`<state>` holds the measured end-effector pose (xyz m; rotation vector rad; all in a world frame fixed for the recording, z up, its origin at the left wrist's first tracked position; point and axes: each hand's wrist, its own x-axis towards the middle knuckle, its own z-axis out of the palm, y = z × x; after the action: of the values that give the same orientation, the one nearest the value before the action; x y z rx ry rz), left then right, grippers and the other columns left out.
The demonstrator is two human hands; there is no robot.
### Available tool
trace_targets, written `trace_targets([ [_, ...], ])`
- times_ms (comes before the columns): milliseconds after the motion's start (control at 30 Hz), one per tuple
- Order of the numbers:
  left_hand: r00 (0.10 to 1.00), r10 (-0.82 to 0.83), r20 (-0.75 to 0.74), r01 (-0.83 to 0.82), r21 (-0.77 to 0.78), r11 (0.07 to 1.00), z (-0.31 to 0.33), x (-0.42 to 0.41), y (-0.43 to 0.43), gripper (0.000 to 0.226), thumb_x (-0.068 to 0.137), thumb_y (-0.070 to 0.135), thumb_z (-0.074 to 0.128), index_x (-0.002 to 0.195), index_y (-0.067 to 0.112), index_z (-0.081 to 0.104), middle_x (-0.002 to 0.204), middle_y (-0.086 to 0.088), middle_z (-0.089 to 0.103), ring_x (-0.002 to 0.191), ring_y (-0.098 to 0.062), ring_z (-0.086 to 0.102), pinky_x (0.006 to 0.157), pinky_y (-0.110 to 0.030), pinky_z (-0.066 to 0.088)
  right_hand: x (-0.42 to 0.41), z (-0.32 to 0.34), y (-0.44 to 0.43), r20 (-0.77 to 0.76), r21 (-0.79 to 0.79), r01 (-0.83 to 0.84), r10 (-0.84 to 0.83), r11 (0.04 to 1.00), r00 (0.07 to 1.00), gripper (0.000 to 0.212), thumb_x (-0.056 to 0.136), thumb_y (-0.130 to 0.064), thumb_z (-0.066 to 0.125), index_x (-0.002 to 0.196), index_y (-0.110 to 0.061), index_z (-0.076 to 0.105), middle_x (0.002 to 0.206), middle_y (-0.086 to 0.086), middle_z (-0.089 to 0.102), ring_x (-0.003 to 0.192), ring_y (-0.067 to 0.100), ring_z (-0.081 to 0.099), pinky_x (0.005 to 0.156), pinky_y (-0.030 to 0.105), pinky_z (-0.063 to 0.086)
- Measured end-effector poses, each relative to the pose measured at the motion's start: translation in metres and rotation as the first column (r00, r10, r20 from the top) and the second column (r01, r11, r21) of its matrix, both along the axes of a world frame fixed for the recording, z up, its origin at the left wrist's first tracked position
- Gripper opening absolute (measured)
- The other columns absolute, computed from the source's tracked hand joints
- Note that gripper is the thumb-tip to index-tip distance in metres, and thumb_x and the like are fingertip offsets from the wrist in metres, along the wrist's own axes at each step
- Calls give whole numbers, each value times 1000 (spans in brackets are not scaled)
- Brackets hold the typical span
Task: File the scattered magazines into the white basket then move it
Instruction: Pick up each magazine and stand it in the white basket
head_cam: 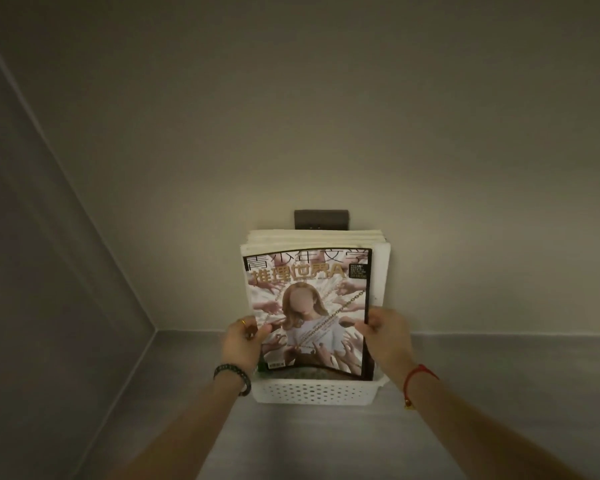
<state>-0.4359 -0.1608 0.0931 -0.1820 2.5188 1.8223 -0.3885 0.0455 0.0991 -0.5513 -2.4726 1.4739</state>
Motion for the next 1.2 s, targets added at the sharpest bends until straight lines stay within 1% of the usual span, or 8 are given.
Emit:
trace_targets([
  [133,999,21,-28,-22,-15,1000,-17,-6,6,17,78,10,67,72,13,51,72,-3,57,73,-20,56,65,-21,48,-3,-18,11,17,80,48,-50,996,999,8,78,-10,66,82,-4,67,70,-1,63,72,14,65,47,1,37],
  [233,996,44,-75,-42,35,999,-16,-8,8,41,72,17,73,97,19,41,104,-10,54,94,-25,58,78,-34,53,-4,-20,26,-48,43,214,-212,976,976,45,70,-19,76,106,-10,51,105,9,56,94,23,56,73,17,44],
  [333,992,-58,-111,75,151,986,-4,-20,10,85,71,12,74,135,21,18,135,-12,37,117,-27,50,100,-43,45,-10,-11,27,-61,-73,73,-77,995,995,83,66,-23,79,132,-17,30,130,5,43,116,24,47,97,40,44],
  [467,979,-169,-112,185,148,972,9,-30,22,55,85,12,58,128,9,24,107,-9,56,90,-17,59,73,-14,50,-24,0,5,-165,-307,-106,57,946,985,61,69,-6,76,116,-18,39,102,3,58,102,28,61,80,50,56],
  [600,981,-139,-131,163,189,968,3,-37,21,23,90,18,49,108,13,36,81,-2,56,56,0,61,46,-3,44,-32,1,-2,-246,-319,-76,-5,945,969,51,74,-4,70,111,-19,38,94,-3,55,92,15,59,66,23,57],
  [833,971,-205,-120,216,90,972,-9,-47,13,32,92,30,42,108,3,48,73,-4,64,61,-3,64,61,-15,51,-32,-6,3,-232,-298,-118,48,947,972,58,74,-1,69,119,-13,35,91,-3,54,72,11,62,49,19,56],
  [1067,967,-244,-74,249,71,966,-4,-40,11,25,92,40,35,90,21,51,72,0,67,58,9,62,57,-12,44,-29,4,7,-220,-337,-155,82,929,972,58,74,-5,70,119,-16,35,91,-4,55,89,12,61,55,26,59],
  [1200,970,-230,-76,239,128,963,-1,-44,9,26,85,49,42,98,26,47,69,5,69,59,4,65,63,-17,46,-27,9,10,-248,-274,-191,123,943,961,61,73,-3,70,121,-20,35,92,-13,53,83,2,59,58,13,54],
])
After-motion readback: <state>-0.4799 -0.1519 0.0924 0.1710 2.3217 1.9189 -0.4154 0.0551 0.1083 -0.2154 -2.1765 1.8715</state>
